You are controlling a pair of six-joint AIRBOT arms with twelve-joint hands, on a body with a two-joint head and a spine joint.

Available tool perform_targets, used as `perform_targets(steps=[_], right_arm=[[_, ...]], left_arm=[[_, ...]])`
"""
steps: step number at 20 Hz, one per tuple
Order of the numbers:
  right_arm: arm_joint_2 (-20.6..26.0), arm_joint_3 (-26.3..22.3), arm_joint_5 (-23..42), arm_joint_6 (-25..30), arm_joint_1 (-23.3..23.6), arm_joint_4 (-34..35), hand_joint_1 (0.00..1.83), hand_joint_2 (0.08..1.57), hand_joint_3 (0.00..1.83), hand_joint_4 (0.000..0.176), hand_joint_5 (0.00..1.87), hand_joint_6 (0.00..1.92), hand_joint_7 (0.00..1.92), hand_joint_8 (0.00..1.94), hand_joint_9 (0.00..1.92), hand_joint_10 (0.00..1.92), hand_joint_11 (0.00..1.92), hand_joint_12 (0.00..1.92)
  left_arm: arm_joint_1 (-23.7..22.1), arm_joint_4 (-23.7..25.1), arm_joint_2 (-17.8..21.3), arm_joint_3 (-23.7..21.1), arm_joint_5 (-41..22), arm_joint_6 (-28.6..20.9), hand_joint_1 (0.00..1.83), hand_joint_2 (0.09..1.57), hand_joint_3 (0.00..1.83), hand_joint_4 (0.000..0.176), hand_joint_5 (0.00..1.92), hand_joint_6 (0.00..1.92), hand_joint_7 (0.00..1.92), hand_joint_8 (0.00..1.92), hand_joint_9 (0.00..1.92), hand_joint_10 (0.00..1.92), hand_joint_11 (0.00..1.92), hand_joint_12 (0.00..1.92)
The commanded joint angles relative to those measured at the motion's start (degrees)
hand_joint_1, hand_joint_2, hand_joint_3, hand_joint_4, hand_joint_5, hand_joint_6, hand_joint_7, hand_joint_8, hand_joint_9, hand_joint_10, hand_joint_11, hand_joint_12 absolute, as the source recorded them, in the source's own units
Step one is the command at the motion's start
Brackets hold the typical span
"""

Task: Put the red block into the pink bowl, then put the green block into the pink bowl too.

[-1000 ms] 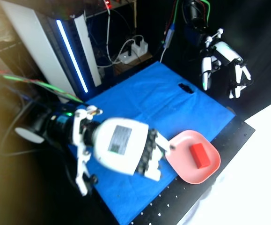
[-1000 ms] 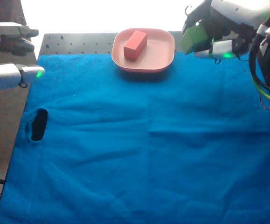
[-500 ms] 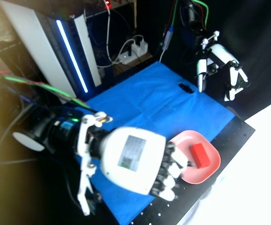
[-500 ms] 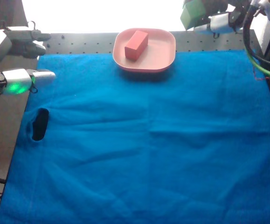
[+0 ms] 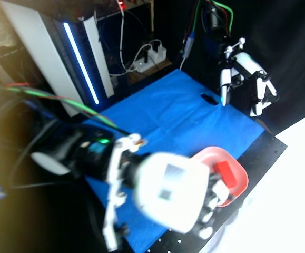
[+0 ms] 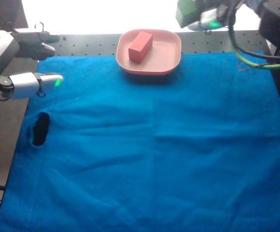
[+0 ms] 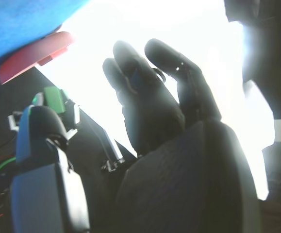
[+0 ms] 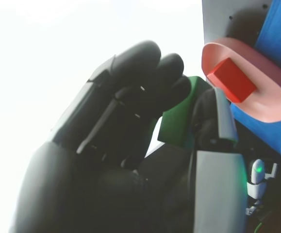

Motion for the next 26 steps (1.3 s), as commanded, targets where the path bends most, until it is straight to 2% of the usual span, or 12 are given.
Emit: perform_targets(steps=[1, 3, 4, 5, 6, 8, 10, 12, 13, 14, 18, 26], right_arm=[[-0.33, 1.02, 5.01, -0.13, 1.17, 0.47, 1.28, 1.06, 0.00, 0.000, 1.02, 0.68, 1.18, 0.87, 1.34, 0.57, 1.02, 1.35], [-2.15, 2.63, 4.23, -0.13, 1.37, 0.47, 1.28, 1.07, 0.00, 0.000, 1.02, 0.66, 1.15, 0.94, 1.23, 0.87, 1.02, 1.45], [-2.57, 2.96, 4.02, -0.13, 1.44, 0.47, 1.20, 1.07, 0.00, 0.000, 1.06, 0.78, 1.17, 0.94, 1.21, 1.18, 1.07, 1.61], [-3.10, 3.35, 3.77, -0.12, 1.62, 0.37, 1.18, 1.08, 0.00, 0.000, 1.05, 0.84, 1.17, 0.83, 1.18, 1.15, 1.04, 1.57], [-3.50, 3.67, 3.56, -0.12, 1.85, 0.11, 1.26, 1.09, 0.00, 0.000, 0.99, 0.75, 1.12, 0.99, 1.13, 1.07, 0.96, 1.52], [-4.15, 4.26, 2.93, -0.12, 2.42, -1.00, 1.27, 1.10, 0.00, 0.000, 0.96, 0.79, 1.09, 1.03, 1.03, 0.99, 0.82, 1.56], [-4.61, 4.91, 2.43, -0.12, 2.76, -1.45, 1.27, 1.11, 0.00, 0.000, 0.94, 0.77, 1.05, 1.13, 1.08, 1.17, 0.93, 1.61], [-5.36, 5.85, 1.91, -0.12, 3.06, -1.45, 1.27, 1.09, 0.00, 0.000, 0.96, 0.83, 1.13, 0.95, 1.09, 0.93, 0.89, 1.44], [-5.88, 6.43, 1.47, -0.12, 3.19, -1.56, 1.27, 1.09, 0.00, 0.000, 0.96, 0.84, 1.12, 0.95, 1.09, 0.88, 0.88, 1.44], [-6.30, 6.87, 1.10, -0.12, 3.34, -1.76, 1.26, 1.10, 0.00, 0.000, 0.94, 0.84, 1.09, 1.02, 1.09, 0.92, 0.87, 1.51], [-7.66, 8.89, -0.63, -0.12, 3.40, -2.10, 1.23, 1.13, 0.00, 0.000, 0.86, 1.02, 1.04, 1.07, 1.00, 0.88, 0.76, 1.51], [-8.18, 10.36, -1.41, 0.10, 3.50, -2.07, 1.25, 1.11, 0.00, 0.000, 0.91, 0.94, 1.07, 1.02, 1.03, 0.90, 0.81, 1.49]], left_arm=[[-0.40, -0.30, -0.16, 0.38, -7.46, -0.59, 1.02, 1.00, 0.00, 0.000, 0.59, 0.00, 0.89, 0.00, 0.88, 0.01, 0.28, 1.37], [-0.40, -0.18, -0.26, 0.42, -7.53, -0.62, 1.04, 1.00, 0.00, 0.000, 0.57, 0.00, 0.87, 0.00, 0.85, 0.00, 0.23, 1.39], [-0.40, -0.12, -0.31, 0.44, -7.51, -0.64, 1.03, 1.00, 0.00, 0.000, 0.58, 0.00, 0.87, 0.00, 0.85, 0.00, 0.22, 1.39], [-0.41, 0.06, -0.40, 0.49, -7.50, -0.69, 1.02, 1.00, 0.00, 0.000, 0.58, 0.00, 0.88, 0.00, 0.86, 0.01, 0.23, 1.40], [-0.43, 0.17, -0.42, 0.48, -7.50, -0.74, 1.03, 0.99, 0.00, 0.000, 0.58, 0.00, 0.88, 0.00, 0.86, 0.01, 0.23, 1.38], [-0.44, 0.37, -0.42, 0.45, -7.52, -0.91, 1.02, 0.99, 0.00, 0.000, 0.58, 0.00, 0.89, 0.00, 0.88, 0.01, 0.23, 1.41], [-0.47, 0.50, -0.46, 0.45, -7.59, -0.95, 1.06, 1.01, 0.00, 0.000, 0.56, 0.00, 0.88, 0.00, 0.88, 0.01, 0.23, 1.49], [-0.57, 0.76, -0.48, 0.46, -7.68, -1.05, 1.07, 1.02, 0.00, 0.000, 0.56, 0.00, 0.88, 0.00, 0.89, 0.02, 0.22, 1.52], [-0.64, 0.90, -0.49, 0.48, -7.74, -1.09, 1.09, 1.02, 0.00, 0.000, 0.55, 0.00, 0.87, 0.00, 0.88, 0.01, 0.21, 1.51], [-0.89, 1.20, -0.57, 0.52, -7.69, -1.09, 1.09, 1.02, 0.00, 0.000, 0.54, 0.00, 0.87, 0.00, 0.87, 0.01, 0.20, 1.51], [-1.56, 1.97, -1.11, 0.89, -7.35, -1.12, 1.11, 1.04, 0.00, 0.000, 0.53, 0.00, 0.84, 0.00, 0.83, 0.00, 0.12, 1.54], [-2.03, 2.66, -1.20, 0.95, -7.81, -1.65, 1.15, 1.06, 0.00, 0.000, 0.49, 0.00, 0.79, 0.00, 0.79, 0.00, 0.08, 1.54]])
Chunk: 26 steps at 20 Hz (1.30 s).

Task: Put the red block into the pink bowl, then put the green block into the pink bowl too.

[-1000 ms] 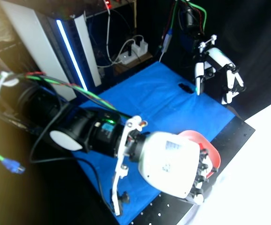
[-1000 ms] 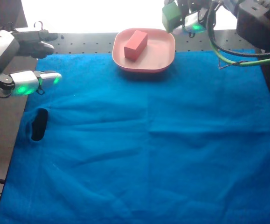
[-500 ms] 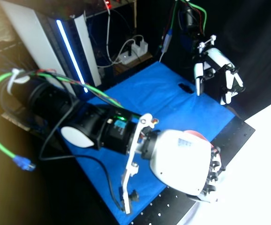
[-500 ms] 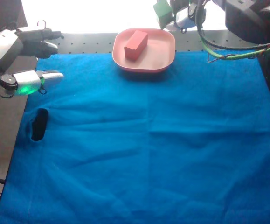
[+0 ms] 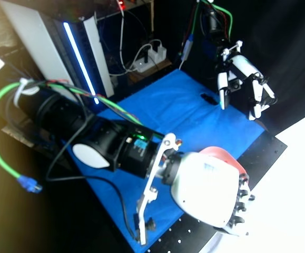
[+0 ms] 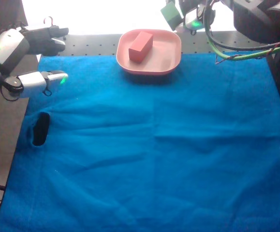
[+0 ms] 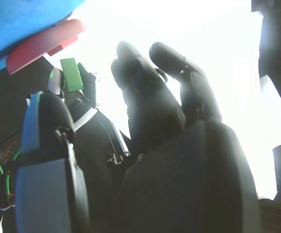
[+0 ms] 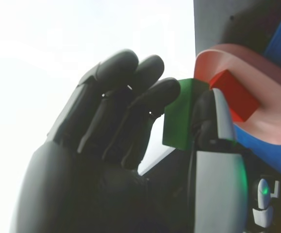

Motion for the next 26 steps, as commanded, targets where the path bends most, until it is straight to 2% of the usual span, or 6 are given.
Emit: perform_targets(steps=[1, 6, 8, 10, 15, 26], right_arm=[[-0.05, 0.42, 6.59, 0.07, 1.16, 0.42, 1.24, 1.12, 0.00, 0.000, 0.89, 0.99, 1.05, 1.03, 1.01, 0.88, 0.79, 1.49], [-0.04, 0.47, 6.59, 0.70, 1.16, 0.42, 1.24, 1.14, 0.00, 0.000, 0.80, 1.11, 1.06, 1.00, 1.03, 0.63, 0.71, 1.39], [-0.04, 0.47, 6.60, 1.24, 1.16, 0.43, 1.06, 1.10, 0.00, 0.000, 0.81, 0.21, 0.98, 0.33, 0.98, 0.51, 0.61, 1.39], [-0.04, 0.47, 6.61, 1.53, 1.16, 0.42, 0.98, 1.10, 0.00, 0.000, 0.78, 0.02, 0.96, 0.06, 0.91, 0.29, 0.41, 1.36], [-0.03, 0.41, 6.61, 2.52, 1.15, 0.41, 0.91, 1.09, 0.00, 0.000, 0.71, 0.00, 0.85, 0.00, 0.91, 0.02, 0.39, 1.20], [4.86, -6.59, 9.08, 4.70, 1.14, -0.02, 1.09, 1.09, 0.00, 0.000, 0.85, 0.01, 0.95, 0.01, 0.96, 0.01, 0.42, 1.13]], left_arm=[[-0.78, -0.19, 0.08, 0.27, -7.03, -0.42, 1.15, 1.06, 0.00, 0.000, 0.49, 0.00, 0.79, 0.00, 0.79, 0.00, 0.06, 1.56], [-0.79, -0.13, 0.03, 0.19, -7.07, -0.56, 1.17, 1.05, 0.00, 0.000, 0.49, 0.00, 0.80, 0.00, 0.79, 0.00, 0.06, 1.53], [-0.79, -0.13, 0.06, 0.16, -7.23, -0.72, 1.14, 1.05, 0.00, 0.000, 0.49, 0.00, 0.82, 0.01, 0.80, 0.01, 0.10, 1.49], [-0.79, -0.13, 0.08, 0.14, -7.26, -0.80, 1.14, 1.05, 0.00, 0.000, 0.49, 0.00, 0.82, 0.00, 0.82, 0.02, 0.10, 1.53], [-0.79, -0.17, 0.15, 0.06, -7.33, -0.88, 1.08, 1.05, 0.00, 0.000, 0.48, 0.00, 0.82, 0.00, 0.81, 0.01, 0.09, 1.52], [-0.46, -0.84, 0.49, -0.52, -7.04, -0.91, 1.04, 1.01, 0.00, 0.000, 0.53, 0.00, 0.86, 0.00, 0.86, 0.02, 0.26, 1.33]])
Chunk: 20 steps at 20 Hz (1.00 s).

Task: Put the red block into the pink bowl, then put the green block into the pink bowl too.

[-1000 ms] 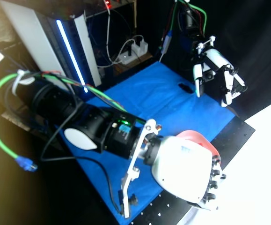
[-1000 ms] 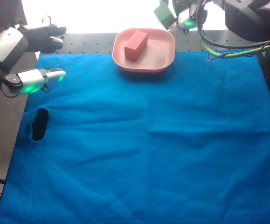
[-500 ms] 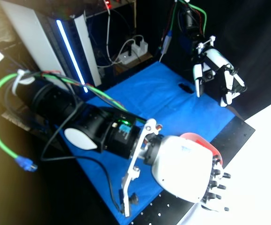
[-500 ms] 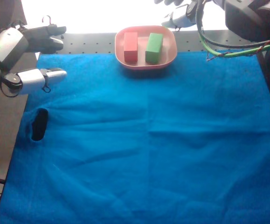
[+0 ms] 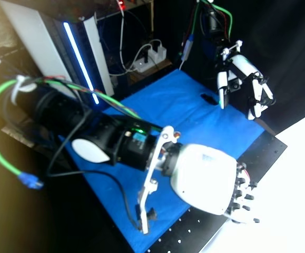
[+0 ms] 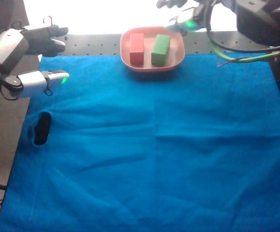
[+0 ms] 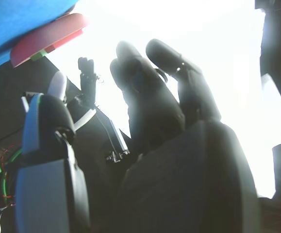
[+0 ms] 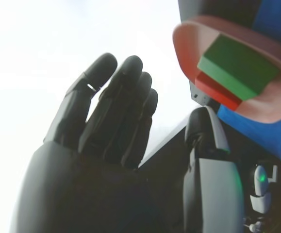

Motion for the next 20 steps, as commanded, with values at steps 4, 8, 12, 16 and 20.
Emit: perform_targets(steps=[4, 8, 12, 16, 20], right_arm=[[4.45, -4.88, 13.57, 4.77, 0.25, -1.01, 1.23, 1.13, 0.00, 0.000, 0.82, 1.20, 1.07, 0.86, 1.16, 0.03, 0.72, 1.01], [8.19, -10.01, 16.75, 4.77, -2.51, -0.46, 1.36, 1.15, 0.00, 0.000, 0.77, 1.31, 0.90, 1.03, 0.92, 1.16, 0.73, 0.97], [10.41, -13.85, 17.03, 4.77, -4.64, -0.15, 1.13, 1.16, 0.00, 0.000, 0.88, 1.13, 0.86, 0.28, 0.86, 0.35, 0.56, 1.07], [13.16, -17.54, 20.90, 4.76, -7.49, 1.58, 0.98, 1.07, 0.00, 0.000, 0.80, 0.07, 0.88, 0.01, 0.86, 0.04, 0.43, 0.91], [14.40, -19.60, 21.88, 4.72, -9.32, 1.88, 0.83, 1.06, 0.00, 0.000, 0.69, 0.00, 0.75, 0.00, 0.79, 0.00, 0.41, 0.73]], left_arm=[[0.54, -1.14, 1.33, -0.70, -7.58, -0.46, 1.02, 0.98, 0.00, 0.000, 0.61, 0.01, 0.90, 0.01, 0.89, 0.02, 0.27, 1.30], [1.39, -2.22, 1.74, -1.11, -7.78, -0.45, 1.02, 0.97, 0.00, 0.000, 0.68, 0.00, 0.95, 0.01, 0.94, 0.04, 0.28, 1.40], [4.54, -4.58, 2.26, -1.82, -8.56, -0.45, 1.02, 0.98, 0.00, 0.000, 0.66, 0.00, 0.95, 0.00, 0.91, 0.03, 0.21, 1.56], [6.16, -5.44, 2.71, -2.64, -9.12, -0.25, 1.04, 0.99, 0.00, 0.000, 0.64, 0.00, 0.93, 0.00, 0.88, 0.03, 0.15, 1.64], [8.01, -6.85, 3.81, -4.16, -10.91, 0.71, 0.99, 0.99, 0.00, 0.000, 0.52, 0.00, 0.69, 0.00, 0.71, 0.00, 0.05, 1.35]])
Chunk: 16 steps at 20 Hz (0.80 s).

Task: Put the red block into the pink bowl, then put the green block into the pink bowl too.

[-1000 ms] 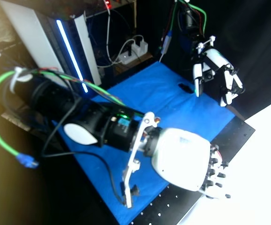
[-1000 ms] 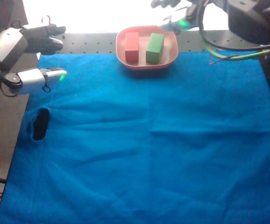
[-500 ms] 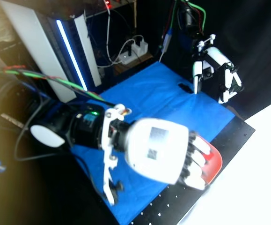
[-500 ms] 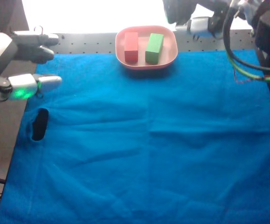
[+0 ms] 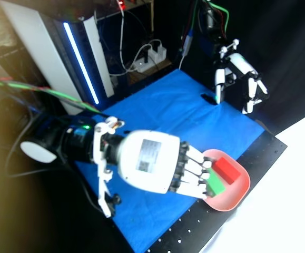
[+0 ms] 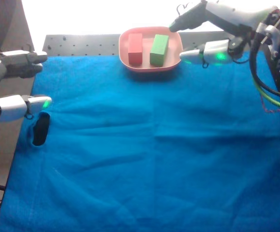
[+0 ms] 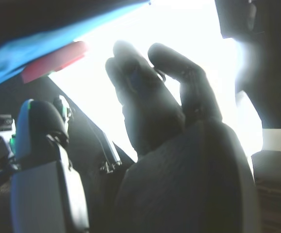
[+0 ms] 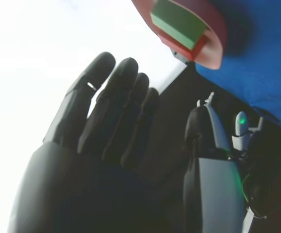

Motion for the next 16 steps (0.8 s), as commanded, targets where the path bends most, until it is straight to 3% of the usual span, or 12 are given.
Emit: perform_targets(steps=[1, 6, 7, 8, 9, 10, 11, 12, 13, 14, 15, 16], right_arm=[[0.64, -0.69, 8.38, 0.14, 0.25, 1.13, 0.75, 1.01, 0.00, 0.000, 0.59, 0.00, 0.65, 0.00, 0.67, 0.00, 0.38, 0.50], [5.68, -7.39, 10.67, -5.68, -2.54, 4.10, 0.56, 0.94, 0.00, 0.000, 0.34, 0.00, 0.40, 0.00, 0.38, 0.00, 0.22, 0.40], [6.71, -8.62, 12.79, -5.68, -3.91, 5.14, 0.58, 0.87, 0.01, 0.009, 0.27, 0.00, 0.30, 0.00, 0.29, 0.00, 0.06, 0.51], [7.45, -9.56, 13.25, -5.69, -4.26, 5.26, 0.58, 0.87, 0.01, 0.009, 0.27, 0.00, 0.30, 0.00, 0.29, 0.00, 0.06, 0.51], [8.55, -10.97, 13.61, -6.06, -4.83, 5.26, 0.60, 0.85, 0.00, 0.052, 0.24, 0.00, 0.21, 0.00, 0.21, 0.00, 0.01, 0.50], [9.59, -12.26, 13.83, -6.71, -5.57, 5.31, 0.60, 0.84, 0.00, 0.054, 0.22, 0.00, 0.19, 0.00, 0.21, 0.01, 0.01, 0.49], [10.43, -13.17, 14.01, -7.08, -6.20, 5.80, 0.58, 0.83, 0.00, 0.043, 0.21, 0.00, 0.19, 0.00, 0.21, 0.01, 0.01, 0.49], [11.31, -14.15, 15.37, -7.54, -7.47, 7.05, 0.56, 0.83, 0.00, 0.010, 0.18, 0.00, 0.20, 0.01, 0.20, 0.00, 0.04, 0.51], [11.88, -14.91, 17.21, -7.60, -8.83, 8.27, 0.60, 0.82, 0.00, 0.011, 0.19, 0.00, 0.20, 0.00, 0.18, 0.00, 0.01, 0.55], [12.49, -15.82, 18.95, -7.74, -10.11, 9.54, 0.60, 0.84, 0.01, 0.044, 0.15, 0.00, 0.16, 0.01, 0.12, 0.00, 0.00, 0.42], [13.15, -16.77, 20.30, -8.21, -10.88, 10.39, 0.57, 0.86, 0.01, 0.058, 0.12, 0.01, 0.12, 0.01, 0.08, 0.01, 0.00, 0.28], [13.78, -17.62, 20.97, -8.93, -11.26, 10.88, 0.54, 0.85, 0.00, 0.083, 0.12, 0.01, 0.12, 0.01, 0.08, 0.01, 0.00, 0.25]], left_arm=[[-0.27, -0.23, 0.67, -0.14, -8.15, 0.26, 0.95, 0.98, 0.00, 0.000, 0.44, 0.00, 0.53, 0.00, 0.56, 0.00, 0.00, 1.20], [0.93, -0.50, 1.63, -2.21, -9.75, 2.14, 0.83, 0.91, 0.00, 0.000, 0.32, 0.00, 0.35, 0.00, 0.39, 0.00, 0.00, 0.98], [1.55, -0.60, 2.02, -2.85, -10.46, 2.25, 0.81, 0.89, 0.00, 0.000, 0.25, 0.00, 0.28, 0.00, 0.32, 0.00, 0.00, 0.79], [1.88, -0.60, 2.30, -3.30, -10.91, 2.45, 0.81, 0.89, 0.00, 0.000, 0.25, 0.00, 0.28, 0.00, 0.32, 0.00, 0.00, 0.79], [2.47, -0.68, 2.78, -4.07, -11.63, 2.69, 0.80, 0.88, 0.00, 0.000, 0.23, 0.00, 0.27, 0.00, 0.31, 0.00, 0.00, 0.80], [3.24, -0.87, 3.23, -4.88, -12.44, 3.01, 0.80, 0.88, 0.00, 0.000, 0.21, 0.00, 0.25, 0.00, 0.29, 0.00, 0.00, 0.80], [3.89, -1.14, 3.59, -5.52, -13.13, 3.23, 0.79, 0.88, 0.00, 0.000, 0.20, 0.00, 0.24, 0.00, 0.28, 0.00, 0.00, 0.77], [4.81, -1.66, 4.08, -6.51, -14.26, 3.52, 0.77, 0.85, 0.00, 0.017, 0.18, 0.00, 0.22, 0.00, 0.25, 0.00, 0.00, 0.65], [5.87, -2.28, 4.54, -7.37, -15.19, 3.81, 0.77, 0.84, 0.00, 0.024, 0.16, 0.00, 0.21, 0.00, 0.24, 0.00, 0.00, 0.63], [6.97, -2.99, 4.97, -8.26, -16.34, 4.06, 0.75, 0.84, 0.00, 0.018, 0.14, 0.00, 0.19, 0.00, 0.23, 0.00, 0.00, 0.63], [8.03, -3.66, 5.40, -9.13, -17.58, 4.18, 0.74, 0.83, 0.00, 0.024, 0.13, 0.00, 0.18, 0.00, 0.22, 0.00, 0.00, 0.62], [8.83, -4.32, 5.72, -9.81, -18.62, 4.23, 0.74, 0.82, 0.00, 0.037, 0.13, 0.00, 0.18, 0.00, 0.22, 0.00, 0.00, 0.64]])
